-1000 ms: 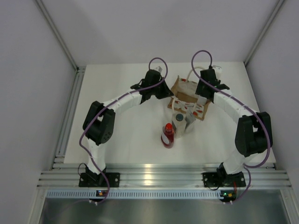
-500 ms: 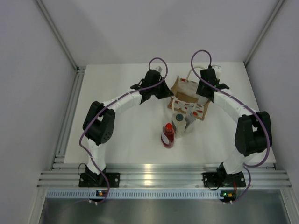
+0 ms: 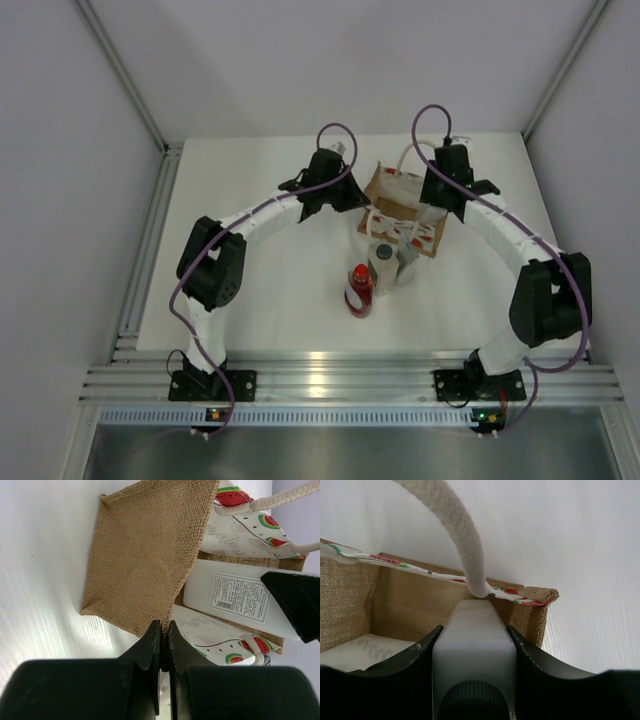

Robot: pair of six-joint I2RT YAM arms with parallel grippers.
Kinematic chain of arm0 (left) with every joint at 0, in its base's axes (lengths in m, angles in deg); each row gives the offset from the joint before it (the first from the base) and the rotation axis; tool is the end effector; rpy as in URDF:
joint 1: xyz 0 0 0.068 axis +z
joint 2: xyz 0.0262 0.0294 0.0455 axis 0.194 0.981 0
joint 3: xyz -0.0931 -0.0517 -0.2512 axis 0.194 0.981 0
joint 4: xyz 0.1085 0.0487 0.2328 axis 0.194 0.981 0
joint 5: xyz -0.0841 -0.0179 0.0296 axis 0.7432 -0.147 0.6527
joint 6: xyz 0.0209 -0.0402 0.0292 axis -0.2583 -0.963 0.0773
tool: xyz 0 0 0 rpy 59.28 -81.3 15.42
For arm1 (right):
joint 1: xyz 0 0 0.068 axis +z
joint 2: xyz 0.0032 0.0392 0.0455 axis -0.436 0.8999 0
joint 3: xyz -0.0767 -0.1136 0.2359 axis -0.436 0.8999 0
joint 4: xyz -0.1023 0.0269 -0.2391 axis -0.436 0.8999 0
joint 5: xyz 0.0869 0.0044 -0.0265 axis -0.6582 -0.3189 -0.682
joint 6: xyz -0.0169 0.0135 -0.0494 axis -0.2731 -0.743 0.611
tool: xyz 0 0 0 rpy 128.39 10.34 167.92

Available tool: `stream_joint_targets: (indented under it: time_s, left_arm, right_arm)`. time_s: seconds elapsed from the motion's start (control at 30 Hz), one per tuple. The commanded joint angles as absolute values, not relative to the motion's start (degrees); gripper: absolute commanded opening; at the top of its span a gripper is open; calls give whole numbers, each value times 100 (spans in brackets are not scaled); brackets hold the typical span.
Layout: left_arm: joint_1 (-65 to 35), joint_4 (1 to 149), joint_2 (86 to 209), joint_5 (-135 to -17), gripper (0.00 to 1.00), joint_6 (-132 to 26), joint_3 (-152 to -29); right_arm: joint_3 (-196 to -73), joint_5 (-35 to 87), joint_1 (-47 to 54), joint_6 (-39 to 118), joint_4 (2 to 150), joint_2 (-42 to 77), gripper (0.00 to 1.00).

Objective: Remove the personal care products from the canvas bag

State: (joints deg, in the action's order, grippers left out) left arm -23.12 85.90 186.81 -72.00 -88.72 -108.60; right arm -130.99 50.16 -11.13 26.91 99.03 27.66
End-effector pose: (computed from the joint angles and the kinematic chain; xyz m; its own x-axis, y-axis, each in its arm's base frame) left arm 0.3833 -0.2705 0.2461 -0.8192 -0.3081 -0.4837 0.1410 0.7093 -0.6907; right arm 0.3461 0.0802 0.2811 -0.6310 0.1641 -0.7582 0.1831 0.9813 0.0600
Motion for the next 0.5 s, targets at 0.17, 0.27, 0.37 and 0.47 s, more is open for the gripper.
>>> stream_joint_targets:
  time_s: [0.17, 0.27, 0.37, 0.47]
  left_arm:
    - [-2256, 8459, 18438, -7263, 0, -8977, -10993]
    - [-2256, 8451, 18438, -7272, 0, -8986, -11001]
    - [-2265, 8451, 18429, -7254, 0, -9004, -11001]
    - [-2256, 8459, 18429, -7237, 0, -9012, -11001]
  right_arm:
    - [-13582, 4802, -1126, 3003, 9633, 2062, 0]
    - [-13678, 4784, -1126, 3029, 9729, 2088, 0]
    - [-13766, 4758, -1135, 3117, 9791, 2201, 0]
    - [-13749, 4723, -1126, 3144, 9782, 2412, 0]
